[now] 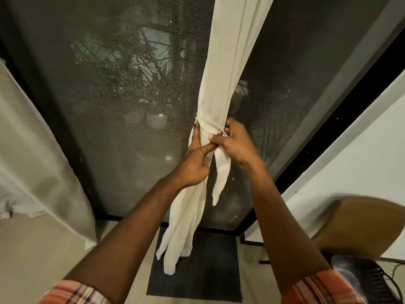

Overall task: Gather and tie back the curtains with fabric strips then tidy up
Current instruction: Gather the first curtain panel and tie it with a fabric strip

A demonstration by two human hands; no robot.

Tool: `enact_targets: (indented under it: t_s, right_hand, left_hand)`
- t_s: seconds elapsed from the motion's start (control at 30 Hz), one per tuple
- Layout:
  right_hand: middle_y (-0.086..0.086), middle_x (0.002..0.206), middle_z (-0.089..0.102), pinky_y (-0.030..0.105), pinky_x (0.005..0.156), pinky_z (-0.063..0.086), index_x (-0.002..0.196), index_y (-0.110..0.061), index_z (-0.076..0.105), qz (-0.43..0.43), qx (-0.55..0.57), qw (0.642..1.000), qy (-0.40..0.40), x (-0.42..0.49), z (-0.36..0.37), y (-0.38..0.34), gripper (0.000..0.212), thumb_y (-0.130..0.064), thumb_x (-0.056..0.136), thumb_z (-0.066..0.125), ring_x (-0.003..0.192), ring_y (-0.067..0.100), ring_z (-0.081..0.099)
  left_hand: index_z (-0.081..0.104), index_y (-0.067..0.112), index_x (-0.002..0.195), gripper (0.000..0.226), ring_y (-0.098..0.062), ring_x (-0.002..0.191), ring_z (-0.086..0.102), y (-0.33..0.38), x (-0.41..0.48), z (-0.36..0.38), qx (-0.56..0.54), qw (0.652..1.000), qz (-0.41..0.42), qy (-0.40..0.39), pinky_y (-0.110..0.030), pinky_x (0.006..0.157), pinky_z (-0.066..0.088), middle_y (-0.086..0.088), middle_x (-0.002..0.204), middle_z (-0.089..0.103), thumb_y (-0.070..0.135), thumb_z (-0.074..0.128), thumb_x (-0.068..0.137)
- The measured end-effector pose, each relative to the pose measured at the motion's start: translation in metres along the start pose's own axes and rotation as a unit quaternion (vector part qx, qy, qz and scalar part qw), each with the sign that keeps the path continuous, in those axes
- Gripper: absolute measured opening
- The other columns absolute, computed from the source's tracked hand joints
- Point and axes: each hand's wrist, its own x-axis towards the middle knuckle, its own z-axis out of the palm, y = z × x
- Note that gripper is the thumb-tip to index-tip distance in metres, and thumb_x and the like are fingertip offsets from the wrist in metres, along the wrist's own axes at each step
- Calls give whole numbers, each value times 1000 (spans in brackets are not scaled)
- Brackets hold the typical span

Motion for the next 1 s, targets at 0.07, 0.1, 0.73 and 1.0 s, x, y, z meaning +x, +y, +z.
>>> enact_targets:
  t_s: [0.07, 0.1, 0.73, 1.0]
  right_hand:
    - [0, 99, 70, 32, 87, 54, 115, -11, 60, 5, -10, 1000, 3, 2, -4, 3, 32, 3, 87, 61, 92, 14, 68]
    - [0, 98, 71, 33, 86, 55, 114, -12, 61, 5, -7, 1000, -2, 2, -6, 3, 27, 0, 90, 59, 91, 16, 69]
    - [-8, 86, 67, 26, 79, 50, 102, -8, 73, -79, -328, 937, -85, 7, -35, -31, 23, -13, 80, 75, 81, 5, 62]
    - [7, 87, 74, 25, 74, 56, 103, -1, 72, 12, -218, 962, -165, -5, -56, -28, 37, -13, 70, 82, 75, 15, 70]
  left_hand:
    - [42, 25, 142, 77, -3, 143, -7, -4, 2, 2, -21, 999, 8, 39, -9, 113, 8, -7, 160, -11, -9, 48, 74]
    - [46, 25, 140, 76, -12, 147, 10, -6, 3, 4, -51, 996, 14, 72, -21, 117, 18, -7, 160, 6, -8, 48, 71]
    - [20, 19, 150, 73, -7, 129, 43, -1, 20, -15, -145, 987, 4, 65, -25, 109, 34, 3, 142, 45, 8, 50, 84]
    - [26, 19, 147, 66, -3, 123, 43, -5, 16, -30, -160, 983, -29, 82, -22, 105, 34, 9, 135, 45, -5, 44, 89]
